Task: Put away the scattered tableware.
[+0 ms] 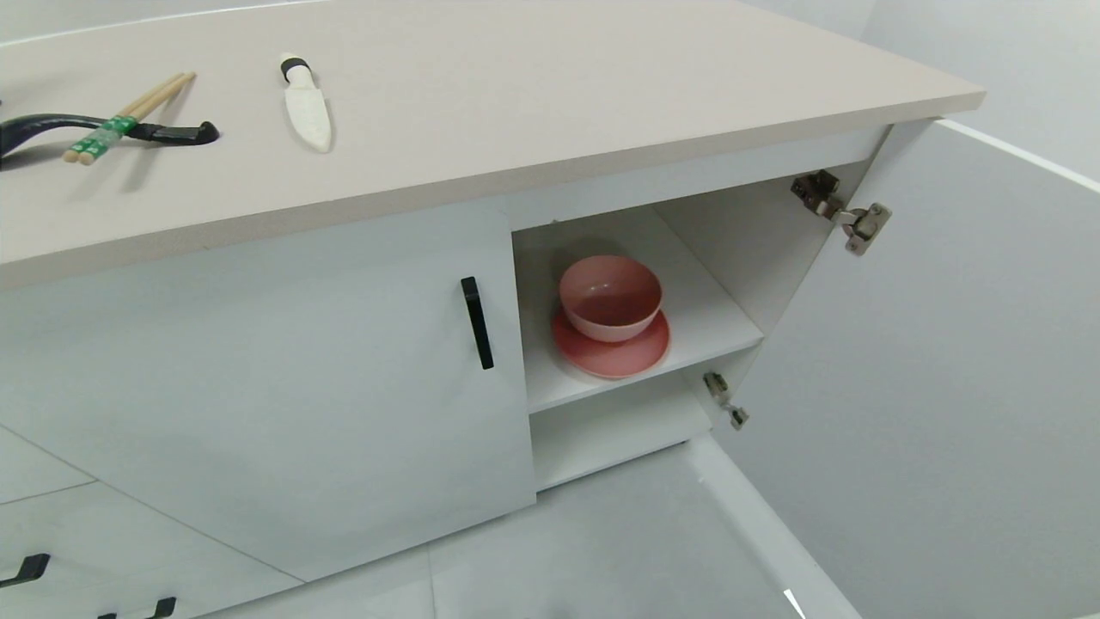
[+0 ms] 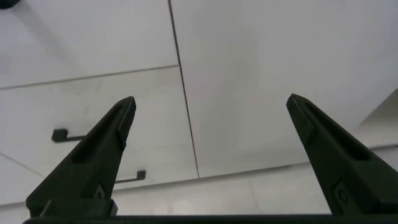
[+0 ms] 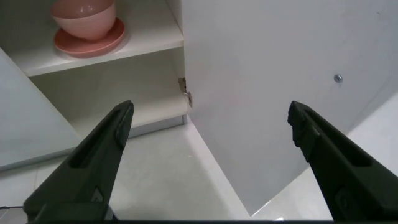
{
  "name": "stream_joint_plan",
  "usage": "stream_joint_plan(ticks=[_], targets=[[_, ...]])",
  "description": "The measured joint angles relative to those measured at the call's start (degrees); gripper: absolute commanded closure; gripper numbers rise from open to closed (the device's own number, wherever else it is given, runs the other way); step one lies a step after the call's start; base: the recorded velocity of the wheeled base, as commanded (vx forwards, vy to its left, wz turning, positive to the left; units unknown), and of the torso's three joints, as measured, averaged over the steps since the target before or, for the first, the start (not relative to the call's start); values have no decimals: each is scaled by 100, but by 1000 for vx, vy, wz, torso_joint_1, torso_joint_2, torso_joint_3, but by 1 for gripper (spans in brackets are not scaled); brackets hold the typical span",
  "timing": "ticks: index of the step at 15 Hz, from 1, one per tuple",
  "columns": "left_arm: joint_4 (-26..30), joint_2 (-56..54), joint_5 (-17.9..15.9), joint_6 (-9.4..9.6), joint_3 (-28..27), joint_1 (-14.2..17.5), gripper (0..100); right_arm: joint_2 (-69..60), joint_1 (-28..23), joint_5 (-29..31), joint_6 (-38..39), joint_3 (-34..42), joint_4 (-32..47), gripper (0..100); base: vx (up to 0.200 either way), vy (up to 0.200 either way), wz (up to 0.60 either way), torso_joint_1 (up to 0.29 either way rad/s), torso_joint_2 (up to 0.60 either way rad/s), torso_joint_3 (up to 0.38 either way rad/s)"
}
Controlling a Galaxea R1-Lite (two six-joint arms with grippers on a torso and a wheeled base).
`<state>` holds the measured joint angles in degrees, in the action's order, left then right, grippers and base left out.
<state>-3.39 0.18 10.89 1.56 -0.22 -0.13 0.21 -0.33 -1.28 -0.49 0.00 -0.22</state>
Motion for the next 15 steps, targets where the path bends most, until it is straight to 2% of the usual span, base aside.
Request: stream_joint_plan(ticks=[2, 10, 12, 13, 14, 15], targets=[[2, -18, 0, -45, -7, -2, 0, 0, 2, -2, 2, 0, 4, 0, -100, 0, 0, -4, -1, 1], [9, -18, 0, -52, -5, 0, 0, 0, 6, -2, 28, 0, 17, 0, 0, -200, 0, 1, 1, 4], [-2, -18, -18, -94, 0, 0, 0, 0, 2, 0, 27, 0, 15, 0, -200, 0, 0, 5, 2, 0], [-5, -18, -24, -202, 0, 0, 0, 0, 9, -2, 27, 0, 15, 0, -200, 0, 0, 2, 12, -2], [-6, -18, -29, -222, 0, 0, 0, 0, 0, 0, 27, 0, 11, 100, -200, 0, 0, 12, 2, -2], [-5, -18, -29, -210, -5, 0, 0, 0, 2, 2, 27, 0, 20, 100, -200, 0, 0, 7, -2, -2]])
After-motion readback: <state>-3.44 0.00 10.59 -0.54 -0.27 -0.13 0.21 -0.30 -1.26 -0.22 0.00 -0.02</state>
